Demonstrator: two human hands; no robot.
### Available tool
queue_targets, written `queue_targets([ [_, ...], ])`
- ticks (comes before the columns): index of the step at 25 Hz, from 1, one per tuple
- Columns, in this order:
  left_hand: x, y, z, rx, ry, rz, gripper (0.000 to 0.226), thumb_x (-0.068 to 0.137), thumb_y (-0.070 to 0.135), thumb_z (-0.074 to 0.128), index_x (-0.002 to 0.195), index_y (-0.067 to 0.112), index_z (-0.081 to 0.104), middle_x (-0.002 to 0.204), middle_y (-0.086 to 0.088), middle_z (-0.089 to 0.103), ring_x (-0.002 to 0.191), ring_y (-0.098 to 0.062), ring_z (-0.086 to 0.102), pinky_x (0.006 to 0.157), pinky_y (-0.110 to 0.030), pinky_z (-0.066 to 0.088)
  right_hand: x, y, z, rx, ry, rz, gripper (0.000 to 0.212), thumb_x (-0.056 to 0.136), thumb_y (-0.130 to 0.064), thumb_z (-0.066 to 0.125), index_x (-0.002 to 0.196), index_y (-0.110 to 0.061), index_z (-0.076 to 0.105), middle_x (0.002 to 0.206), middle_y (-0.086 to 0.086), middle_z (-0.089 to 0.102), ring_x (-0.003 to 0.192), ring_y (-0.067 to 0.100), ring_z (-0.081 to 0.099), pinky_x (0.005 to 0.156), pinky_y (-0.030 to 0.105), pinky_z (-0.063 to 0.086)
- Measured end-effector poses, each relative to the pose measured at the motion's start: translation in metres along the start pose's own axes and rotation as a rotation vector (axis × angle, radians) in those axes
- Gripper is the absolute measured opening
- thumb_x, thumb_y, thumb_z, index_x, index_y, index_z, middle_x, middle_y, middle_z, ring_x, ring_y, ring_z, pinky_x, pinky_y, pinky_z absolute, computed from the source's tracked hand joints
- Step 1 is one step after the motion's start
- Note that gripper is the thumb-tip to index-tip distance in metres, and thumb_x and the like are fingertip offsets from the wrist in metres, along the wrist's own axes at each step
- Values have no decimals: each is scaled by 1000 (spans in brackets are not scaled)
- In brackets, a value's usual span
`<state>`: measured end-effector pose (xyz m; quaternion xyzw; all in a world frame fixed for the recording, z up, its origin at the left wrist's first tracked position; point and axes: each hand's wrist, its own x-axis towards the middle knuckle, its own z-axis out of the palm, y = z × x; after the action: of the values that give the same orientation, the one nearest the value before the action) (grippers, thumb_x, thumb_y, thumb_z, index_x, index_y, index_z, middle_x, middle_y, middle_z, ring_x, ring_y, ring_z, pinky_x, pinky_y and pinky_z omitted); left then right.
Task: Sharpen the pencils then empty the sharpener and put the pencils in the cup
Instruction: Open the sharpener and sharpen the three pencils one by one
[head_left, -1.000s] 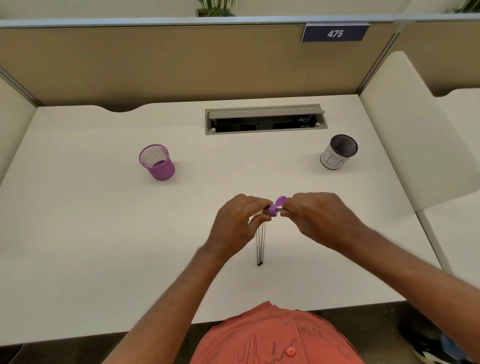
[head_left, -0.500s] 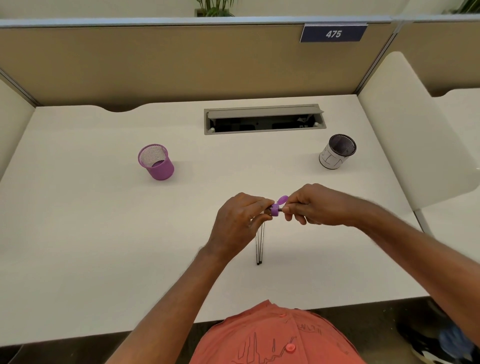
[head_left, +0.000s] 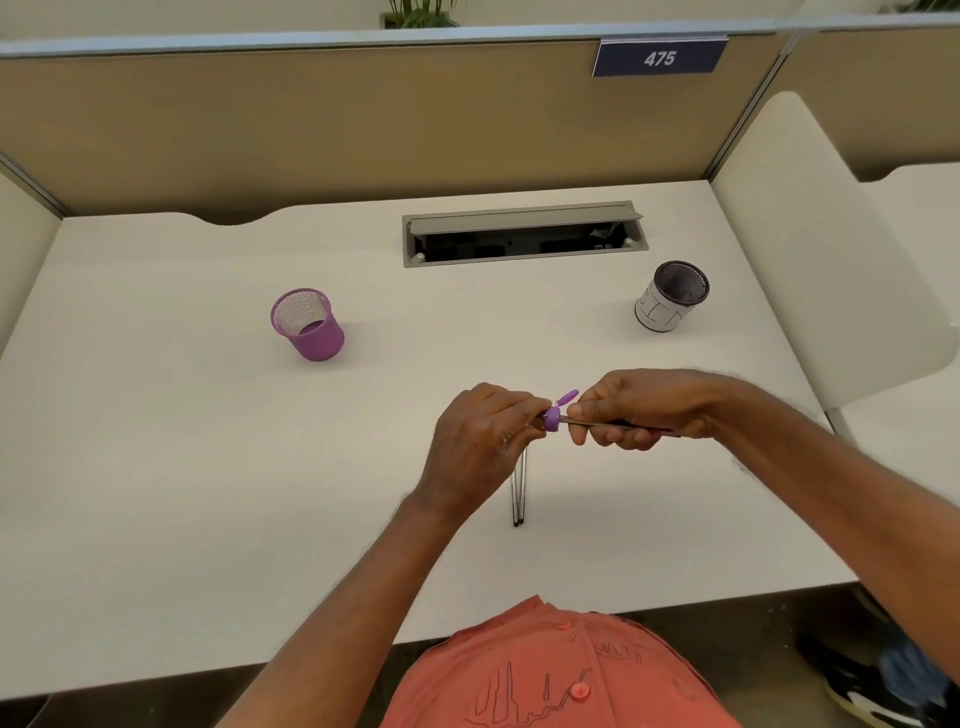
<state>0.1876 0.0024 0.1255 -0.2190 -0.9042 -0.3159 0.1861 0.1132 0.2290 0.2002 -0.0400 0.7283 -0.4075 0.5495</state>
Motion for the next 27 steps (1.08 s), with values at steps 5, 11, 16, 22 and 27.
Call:
queue_targets([
  [5,-1,-3,0,-20,-8,-45,22,89,22,79,111,20,75,104,10,75,90,-19,64,77,-37,52,-4,-2,-5,-31,-2,-7,38,108,-38,49,100,-14,77,62,-4,54,42,8,38,44,19,31],
  [11,-3,-12,-1,-99,-15,-193,27,89,23,78,116,24,72,109,14,73,98,-14,62,81,-29,51,-13,1,-9,1,33,-57,37,107,-38,51,104,-10,75,63,-4,58,45,6,40,44,18,32],
  [16,-7,-22,6,-249,16,-353,31,88,22,80,114,34,69,106,30,67,98,-3,61,79,-19,46,2,31,2,166,211,-111,25,105,-27,55,107,-11,74,81,-3,63,57,9,44,49,19,34],
  [22,-16,-25,22,-434,41,-460,29,88,22,79,112,33,70,109,23,71,101,-10,68,85,-25,54,71,91,50,425,737,-122,23,96,-3,57,103,-16,74,84,2,58,75,15,58,74,25,59],
  [27,-20,-26,26,-450,34,-502,28,87,24,78,110,36,69,108,24,70,99,-11,67,82,-27,55,113,122,69,247,947,18,16,90,-15,71,105,-20,69,82,-8,69,77,11,64,63,17,43],
])
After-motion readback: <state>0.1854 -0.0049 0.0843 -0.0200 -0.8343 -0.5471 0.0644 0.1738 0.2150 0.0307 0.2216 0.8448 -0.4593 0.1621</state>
